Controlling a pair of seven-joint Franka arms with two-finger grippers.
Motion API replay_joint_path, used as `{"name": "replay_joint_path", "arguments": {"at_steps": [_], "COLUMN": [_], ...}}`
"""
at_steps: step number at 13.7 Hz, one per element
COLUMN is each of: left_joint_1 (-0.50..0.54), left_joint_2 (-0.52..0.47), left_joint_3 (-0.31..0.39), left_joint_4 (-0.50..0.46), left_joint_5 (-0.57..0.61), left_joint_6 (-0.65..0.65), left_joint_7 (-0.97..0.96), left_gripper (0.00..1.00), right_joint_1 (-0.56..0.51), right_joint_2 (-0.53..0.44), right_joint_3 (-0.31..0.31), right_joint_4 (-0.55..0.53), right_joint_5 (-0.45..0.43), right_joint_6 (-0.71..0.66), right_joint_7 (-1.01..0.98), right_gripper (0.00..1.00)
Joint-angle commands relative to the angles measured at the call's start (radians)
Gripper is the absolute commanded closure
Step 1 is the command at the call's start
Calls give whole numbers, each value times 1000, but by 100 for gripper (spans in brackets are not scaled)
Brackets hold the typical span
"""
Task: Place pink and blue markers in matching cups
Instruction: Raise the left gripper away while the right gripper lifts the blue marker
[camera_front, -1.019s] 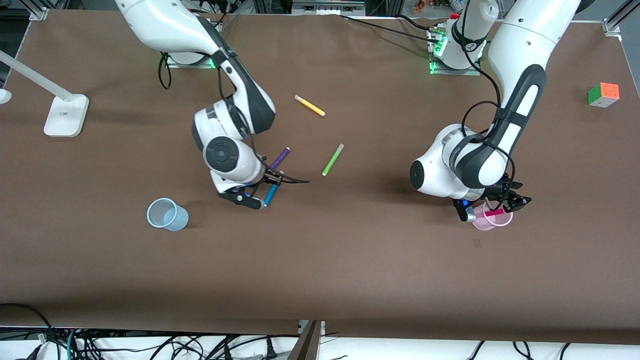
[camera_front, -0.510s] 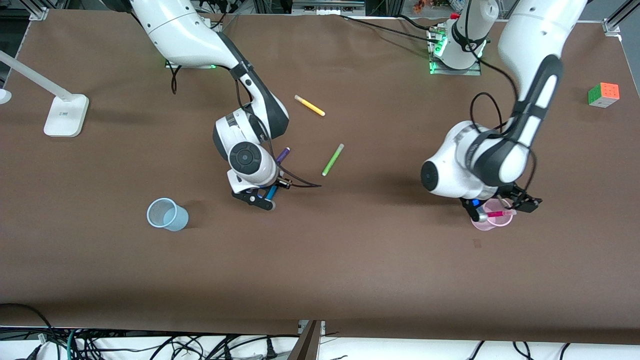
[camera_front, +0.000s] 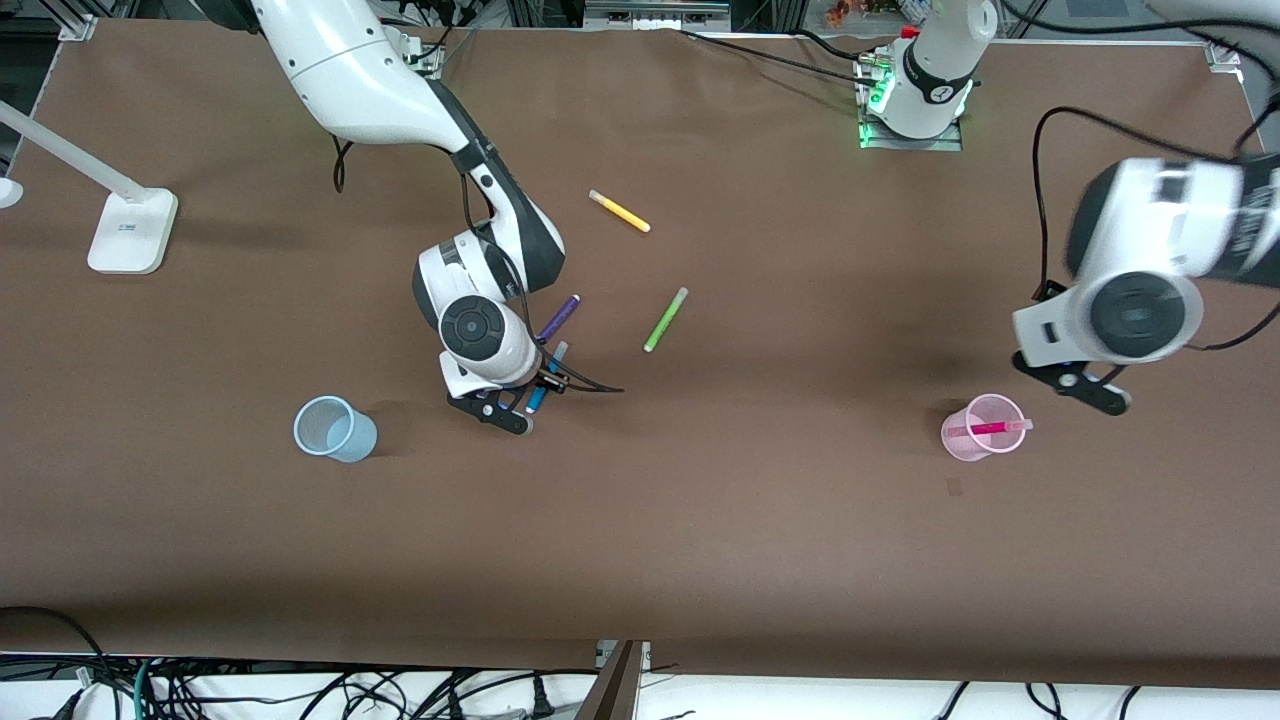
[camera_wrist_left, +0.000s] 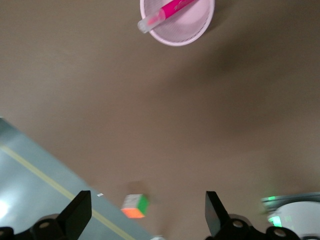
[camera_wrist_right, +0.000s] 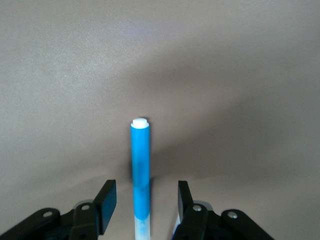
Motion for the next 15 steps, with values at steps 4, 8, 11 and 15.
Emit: {"name": "replay_joint_path", "arguments": {"at_steps": [4,8,11,15], "left_joint_1": [67,70,22,-162], "left_joint_2": [-137,-187,-252,-301], "left_joint_3": [-23,-28,76,311], "left_joint_4": [0,67,87,72], "left_joint_5": [-246,-265,-367,-421], "left_joint_6": [-3,-5,67,95], "left_joint_7": [-240,-266,-272,-273], "left_gripper": [0,0,0,0], "right_joint_1": [6,8,8,8], "right_joint_2": [29,32,41,47], "right_joint_3": [6,6,6,6], "right_joint_4": [8,7,7,7], "right_joint_5": [-7,-15,-15,-15], "right_joint_6": [52,59,60,71], "right_joint_7": [17,15,15,15], "right_gripper": [46,100,100,100]}}
